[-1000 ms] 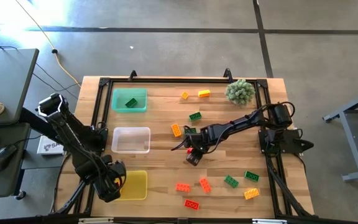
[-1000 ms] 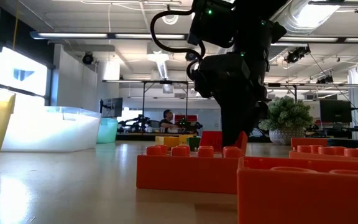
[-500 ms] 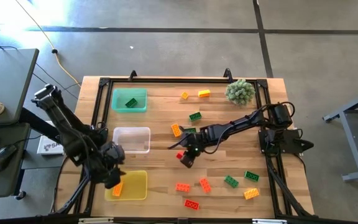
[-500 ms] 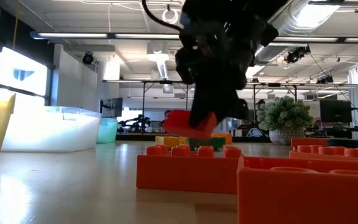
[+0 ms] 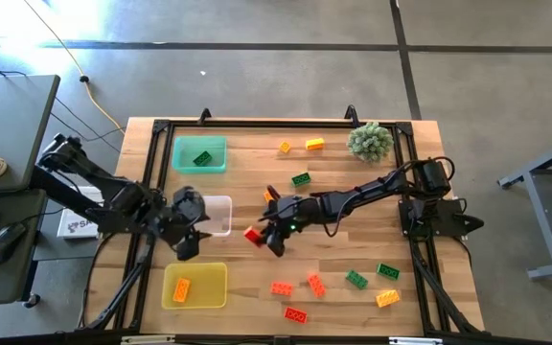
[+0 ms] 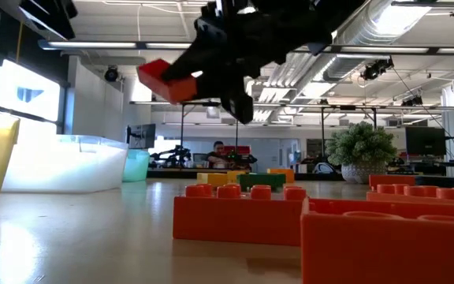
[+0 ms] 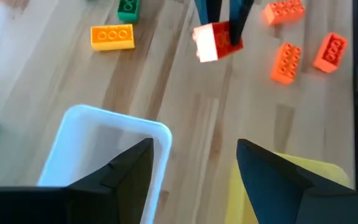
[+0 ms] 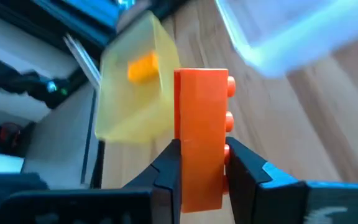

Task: Sort & place blocks by color
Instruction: Put the orange game piece into the white bin

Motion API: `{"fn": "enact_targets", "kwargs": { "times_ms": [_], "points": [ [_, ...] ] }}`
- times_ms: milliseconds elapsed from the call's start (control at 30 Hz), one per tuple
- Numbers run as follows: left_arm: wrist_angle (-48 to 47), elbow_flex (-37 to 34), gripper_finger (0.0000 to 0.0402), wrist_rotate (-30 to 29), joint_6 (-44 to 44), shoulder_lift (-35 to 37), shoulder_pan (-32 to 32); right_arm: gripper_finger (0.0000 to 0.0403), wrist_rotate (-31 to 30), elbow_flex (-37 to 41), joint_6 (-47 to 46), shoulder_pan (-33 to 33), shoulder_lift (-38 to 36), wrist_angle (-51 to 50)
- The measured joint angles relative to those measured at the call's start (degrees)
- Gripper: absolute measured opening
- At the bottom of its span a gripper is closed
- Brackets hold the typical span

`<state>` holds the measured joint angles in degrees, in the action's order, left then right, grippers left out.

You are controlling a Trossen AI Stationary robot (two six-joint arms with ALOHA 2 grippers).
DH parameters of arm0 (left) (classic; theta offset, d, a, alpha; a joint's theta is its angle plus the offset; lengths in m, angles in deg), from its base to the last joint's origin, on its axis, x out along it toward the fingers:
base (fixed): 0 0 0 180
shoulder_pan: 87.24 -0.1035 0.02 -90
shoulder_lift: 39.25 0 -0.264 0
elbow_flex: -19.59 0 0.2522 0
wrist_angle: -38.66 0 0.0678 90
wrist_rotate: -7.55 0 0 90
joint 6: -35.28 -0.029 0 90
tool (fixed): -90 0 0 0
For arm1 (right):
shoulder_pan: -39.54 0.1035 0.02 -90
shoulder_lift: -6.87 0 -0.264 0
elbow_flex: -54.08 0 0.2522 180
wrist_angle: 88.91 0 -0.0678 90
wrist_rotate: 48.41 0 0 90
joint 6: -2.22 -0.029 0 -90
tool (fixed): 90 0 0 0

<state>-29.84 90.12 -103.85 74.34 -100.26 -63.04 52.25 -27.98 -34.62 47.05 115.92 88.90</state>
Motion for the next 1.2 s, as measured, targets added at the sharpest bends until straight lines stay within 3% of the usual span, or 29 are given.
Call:
{"fn": "enact_targets", "kwargs": {
  "times_ms": [400, 633, 867, 1200],
  "points": [
    [7.5, 0.0, 0.0218, 14.6, -13.9, 0.0, -15.9, 0.0067, -3.9, -3.3, 7.6, 0.0, 0.0, 3.6],
    [13.2, 0.0, 0.0218, 22.6, -16.8, -0.5, -21.5, 0.0067, -7.2, -10.9, 13.6, -0.6, 0.0, -9.6],
    [14.9, 0.0, 0.0218, 26.8, -17.5, -0.5, -24.7, 0.0067, -9.2, -15.1, 16.7, -1.1, 0.0, -14.1],
    [16.2, 0.0, 0.0215, 26.1, -20.0, -1.0, -26.6, 0.0067, -10.6, -17.5, 17.4, -1.7, 0.0, -13.9]
  ]
}}
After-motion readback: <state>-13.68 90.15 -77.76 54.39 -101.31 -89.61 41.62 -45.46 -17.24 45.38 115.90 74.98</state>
